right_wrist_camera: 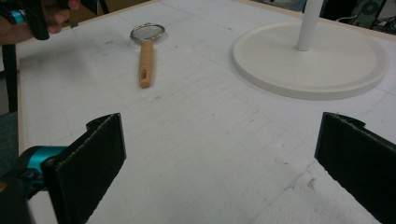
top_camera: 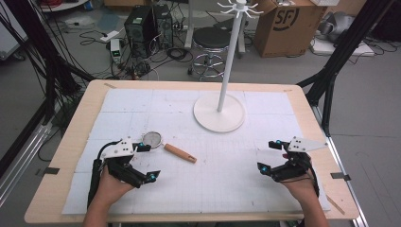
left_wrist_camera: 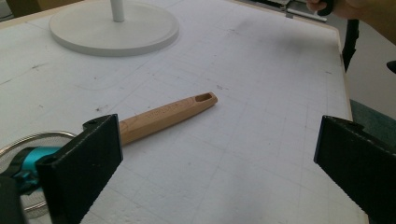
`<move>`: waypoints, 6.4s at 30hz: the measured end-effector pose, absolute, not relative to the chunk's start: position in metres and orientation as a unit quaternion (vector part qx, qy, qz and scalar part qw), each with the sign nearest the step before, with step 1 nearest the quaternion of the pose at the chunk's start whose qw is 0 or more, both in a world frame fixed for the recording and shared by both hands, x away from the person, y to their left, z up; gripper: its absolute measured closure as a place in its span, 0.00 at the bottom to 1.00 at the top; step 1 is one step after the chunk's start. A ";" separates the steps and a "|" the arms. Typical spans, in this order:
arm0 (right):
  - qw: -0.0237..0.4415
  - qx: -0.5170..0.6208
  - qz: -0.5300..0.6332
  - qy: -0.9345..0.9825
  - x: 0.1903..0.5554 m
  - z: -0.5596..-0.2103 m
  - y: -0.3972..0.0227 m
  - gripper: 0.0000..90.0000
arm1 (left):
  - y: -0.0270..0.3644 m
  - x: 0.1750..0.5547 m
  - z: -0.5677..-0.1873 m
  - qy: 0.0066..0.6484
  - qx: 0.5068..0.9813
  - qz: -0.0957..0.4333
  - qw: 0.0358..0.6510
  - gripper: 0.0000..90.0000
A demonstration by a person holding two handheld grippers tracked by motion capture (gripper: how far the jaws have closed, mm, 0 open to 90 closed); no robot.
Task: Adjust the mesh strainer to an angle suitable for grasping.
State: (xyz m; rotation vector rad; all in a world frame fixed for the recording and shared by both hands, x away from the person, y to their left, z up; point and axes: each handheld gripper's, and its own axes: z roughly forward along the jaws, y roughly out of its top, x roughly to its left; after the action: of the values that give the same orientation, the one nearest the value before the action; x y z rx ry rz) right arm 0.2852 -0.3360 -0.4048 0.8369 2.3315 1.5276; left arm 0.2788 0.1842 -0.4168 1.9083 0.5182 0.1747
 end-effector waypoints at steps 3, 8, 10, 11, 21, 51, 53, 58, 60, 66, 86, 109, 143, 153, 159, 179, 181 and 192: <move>0.111 0.292 0.517 0.797 0.285 -0.406 -0.336 0.01 | 0.185 0.280 -0.417 0.222 0.803 0.073 0.548 0.02; 0.117 0.290 0.522 0.794 0.283 -0.405 -0.336 0.01 | 0.183 0.280 -0.419 0.224 0.805 0.075 0.544 0.02; 0.119 0.293 0.523 0.791 0.281 -0.404 -0.337 0.01 | 0.182 0.280 -0.419 0.224 0.808 0.075 0.540 0.02; 0.114 0.295 0.522 0.792 0.280 -0.404 -0.336 0.01 | 0.182 0.280 -0.419 0.223 0.809 0.076 0.539 0.02; 0.115 0.295 0.520 0.793 0.281 -0.405 -0.337 0.01 | 0.170 0.286 -0.412 0.225 0.826 0.094 0.509 0.02; 0.108 0.297 0.516 0.796 0.282 -0.408 -0.337 0.01 | 0.146 0.322 -0.403 0.224 0.877 0.096 0.414 0.16; 0.111 0.296 0.515 0.796 0.282 -0.408 -0.337 0.01 | 0.146 0.323 -0.403 0.226 0.878 0.095 0.411 0.16; 0.110 0.295 0.514 0.798 0.283 -0.409 -0.337 0.01 | 0.136 0.328 -0.395 0.211 0.896 0.107 0.376 0.17; 0.109 0.296 0.515 0.797 0.283 -0.409 -0.337 0.01 | 0.135 0.329 -0.394 0.209 0.895 0.112 0.379 0.16; 0.108 0.297 0.515 0.797 0.283 -0.410 -0.338 0.01 | 0.121 0.339 -0.384 0.186 0.913 0.109 0.348 0.17; 0.105 0.299 0.518 0.795 0.283 -0.411 -0.340 0.01 | 0.098 0.360 -0.384 0.150 0.948 0.098 0.263 0.16; 0.101 0.301 0.509 0.800 0.284 -0.414 -0.339 0.01 | 0.086 0.378 -0.409 0.141 0.968 0.088 0.186 0.22; 0.098 0.299 0.502 0.805 0.284 -0.417 -0.336 0.01 | 0.088 0.377 -0.416 0.140 0.978 0.016 0.151 0.74; 0.098 0.299 0.503 0.805 0.283 -0.417 -0.336 0.01 | 0.088 0.376 -0.415 0.146 0.977 0.014 0.156 0.64; 0.098 0.297 0.505 0.805 0.284 -0.417 -0.337 0.01 | 0.089 0.379 -0.416 0.148 0.976 0.020 0.157 0.62; 0.098 0.294 0.494 0.812 0.284 -0.420 -0.333 0.01 | 0.082 0.380 -0.417 0.177 0.973 0.024 0.146 0.76; 0.100 0.294 0.496 0.811 0.284 -0.419 -0.333 0.01 | 0.082 0.379 -0.417 0.179 0.972 0.027 0.147 0.76; 0.099 0.296 0.495 0.811 0.284 -0.419 -0.332 0.01 | 0.094 0.369 -0.397 0.201 0.953 0.051 0.221 0.77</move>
State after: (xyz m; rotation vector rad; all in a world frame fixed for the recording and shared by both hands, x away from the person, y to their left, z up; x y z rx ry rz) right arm 0.2840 -0.3322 -0.4191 0.8750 2.3987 1.4629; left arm 0.3693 0.0945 -0.3971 2.6350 0.5569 0.1406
